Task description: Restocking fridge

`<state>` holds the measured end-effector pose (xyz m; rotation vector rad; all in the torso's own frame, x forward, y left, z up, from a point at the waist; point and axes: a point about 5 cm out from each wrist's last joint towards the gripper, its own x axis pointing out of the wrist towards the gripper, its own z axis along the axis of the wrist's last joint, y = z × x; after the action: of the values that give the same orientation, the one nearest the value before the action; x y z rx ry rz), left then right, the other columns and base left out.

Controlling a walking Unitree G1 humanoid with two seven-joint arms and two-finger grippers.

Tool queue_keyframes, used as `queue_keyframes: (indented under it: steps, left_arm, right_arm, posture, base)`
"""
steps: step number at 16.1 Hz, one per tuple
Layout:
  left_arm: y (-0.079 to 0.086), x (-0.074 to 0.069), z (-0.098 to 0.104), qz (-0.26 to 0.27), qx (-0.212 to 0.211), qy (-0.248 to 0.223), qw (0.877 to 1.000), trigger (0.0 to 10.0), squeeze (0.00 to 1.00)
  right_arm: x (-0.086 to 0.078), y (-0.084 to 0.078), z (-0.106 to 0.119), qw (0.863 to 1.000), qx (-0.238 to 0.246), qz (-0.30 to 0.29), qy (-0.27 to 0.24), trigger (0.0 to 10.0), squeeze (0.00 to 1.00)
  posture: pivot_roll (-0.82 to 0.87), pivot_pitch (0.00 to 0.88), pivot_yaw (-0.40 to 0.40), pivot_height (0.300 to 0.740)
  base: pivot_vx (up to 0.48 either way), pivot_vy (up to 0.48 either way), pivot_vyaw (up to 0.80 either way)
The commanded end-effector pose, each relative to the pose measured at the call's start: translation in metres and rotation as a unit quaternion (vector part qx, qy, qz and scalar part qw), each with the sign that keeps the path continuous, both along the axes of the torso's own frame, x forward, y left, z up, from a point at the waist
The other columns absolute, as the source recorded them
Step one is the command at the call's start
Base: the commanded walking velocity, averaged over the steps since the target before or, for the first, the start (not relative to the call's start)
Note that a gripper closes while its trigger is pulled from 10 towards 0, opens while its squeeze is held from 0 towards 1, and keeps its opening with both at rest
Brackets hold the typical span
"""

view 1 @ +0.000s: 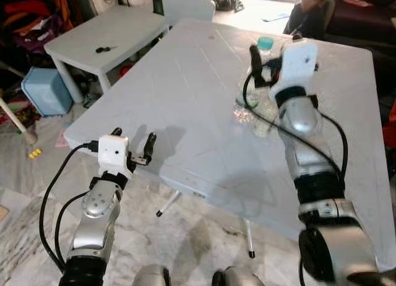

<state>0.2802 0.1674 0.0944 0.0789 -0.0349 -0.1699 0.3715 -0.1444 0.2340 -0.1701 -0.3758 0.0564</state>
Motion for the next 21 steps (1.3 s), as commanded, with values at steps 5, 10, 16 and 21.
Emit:
queue_keyframes:
  steps: [5, 10, 16, 21]
  left_arm:
    - [0.000, 0.000, 0.003, -0.008, 0.008, -0.001, 1.000, 10.0, 0.00]
    - [-0.002, -0.001, 0.002, -0.011, 0.007, 0.002, 1.000, 10.0, 0.00]
    - [-0.004, 0.000, 0.002, -0.013, 0.007, 0.001, 1.000, 10.0, 0.00]
    - [-0.004, 0.000, 0.002, -0.012, 0.008, 0.003, 1.000, 10.0, 0.00]
  right_arm:
    - [0.012, 0.008, 0.017, 0.999, 0.035, 0.027, 0.012, 10.0, 0.00]
    - [0.022, 0.002, 0.017, 0.997, 0.061, 0.017, 0.040, 0.0, 0.00]
    - [0.025, 0.008, 0.013, 0.996, 0.069, 0.019, 0.059, 1.3, 0.00]
    - [0.025, 0.009, 0.011, 0.995, 0.075, 0.028, 0.064, 1.4, 0.00]
  posture:
    - [0.04, 0.075, 0.034, 0.740]
    - [0.04, 0.075, 0.033, 0.740]
    - [0.04, 0.074, 0.033, 0.740]
    - [0.03, 0.074, 0.030, 0.740]
  base:
    - [0.000, 0.000, 0.00]
    - [0.000, 0.000, 0.00]
    - [0.000, 0.000, 0.00]
    - [0.000, 0.000, 0.00]
